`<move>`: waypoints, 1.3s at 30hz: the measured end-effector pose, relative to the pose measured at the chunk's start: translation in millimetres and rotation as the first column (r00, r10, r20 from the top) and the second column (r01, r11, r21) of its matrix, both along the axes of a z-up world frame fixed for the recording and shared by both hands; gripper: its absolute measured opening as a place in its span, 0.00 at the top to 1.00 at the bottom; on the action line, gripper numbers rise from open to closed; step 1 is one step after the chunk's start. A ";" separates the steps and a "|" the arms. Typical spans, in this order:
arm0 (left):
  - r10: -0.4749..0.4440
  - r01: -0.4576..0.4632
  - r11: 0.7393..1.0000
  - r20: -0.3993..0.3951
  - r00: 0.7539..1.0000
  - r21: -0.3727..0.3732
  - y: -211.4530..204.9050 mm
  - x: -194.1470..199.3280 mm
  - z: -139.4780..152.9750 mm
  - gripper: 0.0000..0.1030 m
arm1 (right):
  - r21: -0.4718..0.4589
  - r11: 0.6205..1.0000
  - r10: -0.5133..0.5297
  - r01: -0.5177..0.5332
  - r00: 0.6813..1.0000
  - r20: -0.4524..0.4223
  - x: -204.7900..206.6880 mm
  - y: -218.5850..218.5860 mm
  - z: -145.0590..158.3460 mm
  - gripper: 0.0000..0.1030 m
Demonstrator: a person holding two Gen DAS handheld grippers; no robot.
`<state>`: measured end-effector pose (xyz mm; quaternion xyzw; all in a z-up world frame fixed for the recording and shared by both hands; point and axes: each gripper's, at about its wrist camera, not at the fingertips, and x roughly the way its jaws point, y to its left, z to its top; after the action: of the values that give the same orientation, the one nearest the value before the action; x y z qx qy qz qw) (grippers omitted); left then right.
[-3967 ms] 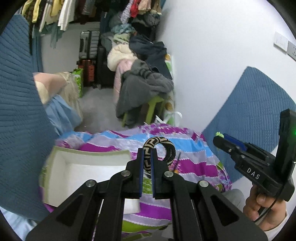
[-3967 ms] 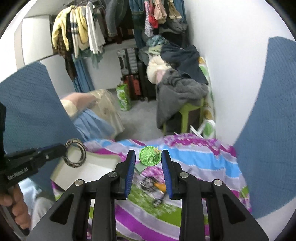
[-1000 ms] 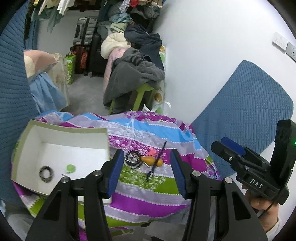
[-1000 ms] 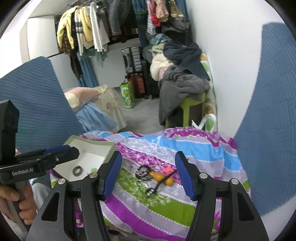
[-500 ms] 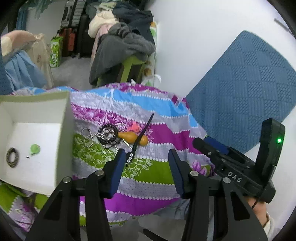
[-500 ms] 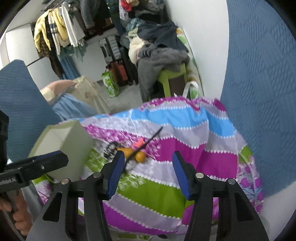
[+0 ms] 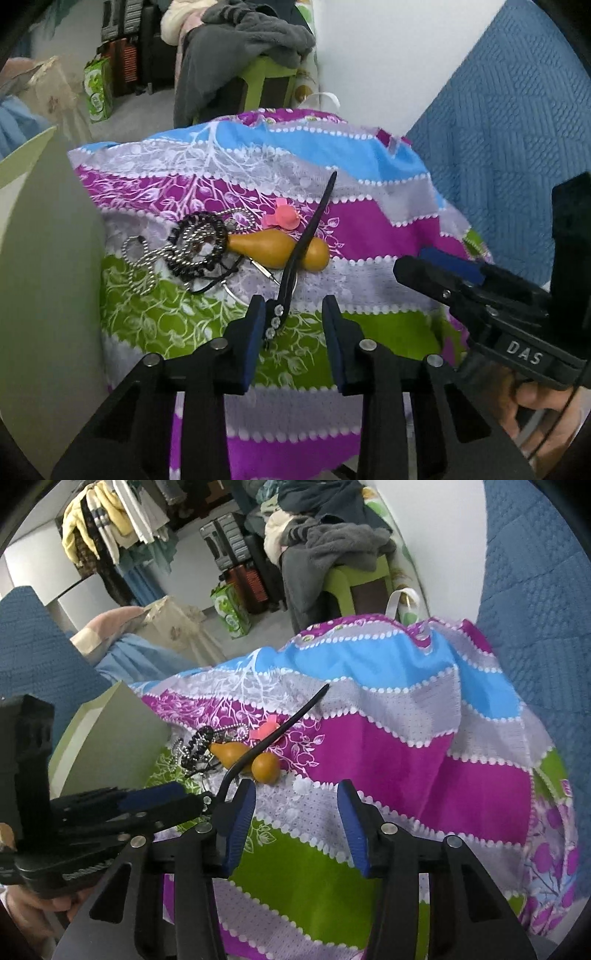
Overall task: Organize jewelry
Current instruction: 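Move the left gripper back to the pile and grasp the black hairpin, then grasp the orange gourd pendant with the right gripper while the left holds the hairpin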
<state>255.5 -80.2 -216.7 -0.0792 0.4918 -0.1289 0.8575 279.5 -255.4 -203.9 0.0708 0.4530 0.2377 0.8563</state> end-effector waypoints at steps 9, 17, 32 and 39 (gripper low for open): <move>-0.048 0.046 0.995 0.025 0.999 0.091 -11.9 16.9 -11.0 0.69 | -0.013 0.999 0.042 -0.042 0.999 -0.034 18.2 9.3 -15.9 0.65; -0.081 0.079 0.993 0.023 0.996 0.087 -19.6 32.3 -19.4 0.90 | 0.024 0.996 0.089 -0.088 0.994 -0.059 31.7 18.7 -22.2 0.65; 0.034 -0.034 0.999 0.055 0.998 -0.012 14.7 13.0 1.2 0.92 | 0.037 0.974 0.225 -0.224 0.974 -0.022 43.4 52.2 -25.7 0.65; 0.067 -0.066 0.998 0.072 0.995 -0.019 27.3 -0.2 12.6 0.92 | -0.118 0.958 0.261 -0.263 0.965 -0.030 38.2 74.4 -37.8 0.76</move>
<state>255.3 -52.9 -204.1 -0.0978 0.4562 -0.1070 0.8780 317.7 -181.0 -241.7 -0.0400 0.4778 0.3207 0.8168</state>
